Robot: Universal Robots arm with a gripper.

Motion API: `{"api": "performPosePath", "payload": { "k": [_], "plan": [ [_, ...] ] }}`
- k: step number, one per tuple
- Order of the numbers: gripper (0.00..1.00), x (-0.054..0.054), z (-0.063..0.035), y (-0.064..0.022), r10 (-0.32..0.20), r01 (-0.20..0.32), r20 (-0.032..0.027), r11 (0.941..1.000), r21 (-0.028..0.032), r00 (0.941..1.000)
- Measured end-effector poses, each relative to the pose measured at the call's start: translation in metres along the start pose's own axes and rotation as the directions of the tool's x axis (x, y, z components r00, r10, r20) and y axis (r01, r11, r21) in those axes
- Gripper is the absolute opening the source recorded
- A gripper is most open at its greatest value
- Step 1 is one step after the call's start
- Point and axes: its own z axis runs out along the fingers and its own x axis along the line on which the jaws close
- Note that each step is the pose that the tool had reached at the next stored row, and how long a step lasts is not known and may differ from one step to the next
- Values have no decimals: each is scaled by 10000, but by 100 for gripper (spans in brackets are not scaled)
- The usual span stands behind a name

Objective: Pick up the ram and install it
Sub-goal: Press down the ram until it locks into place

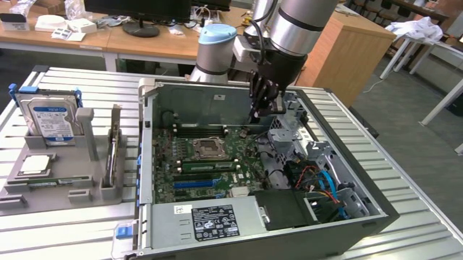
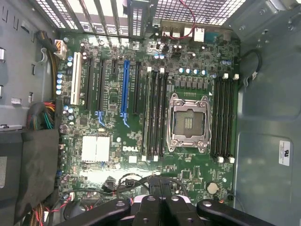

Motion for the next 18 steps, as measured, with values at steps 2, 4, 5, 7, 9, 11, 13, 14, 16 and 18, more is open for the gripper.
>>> {"api": "performPosePath", "payload": {
  "k": [2,4,5,7,9,11,13,14,16,18],
  "plan": [
    [11,0,0,0,0,0,0,10000,1,10000],
    [11,0,3,0,0,0,0,10000,0,10000],
    [11,0,7,0,0,0,0,10000,0,10000],
    [11,2,18,-1,0,0,0,10000,0,10000],
    [11,3,35,-1,0,0,0,10000,0,10000],
    [11,5,55,-2,1,-1,0,10000,0,10000],
    [11,7,75,-2,0,0,1,10000,0,10000],
    [11,8,85,-2,0,0,0,10000,0,10000],
    [11,10,103,-3,0,0,0,10000,0,10000],
    [11,11,122,-4,1,-1,0,10000,0,10000]
  ]
}}
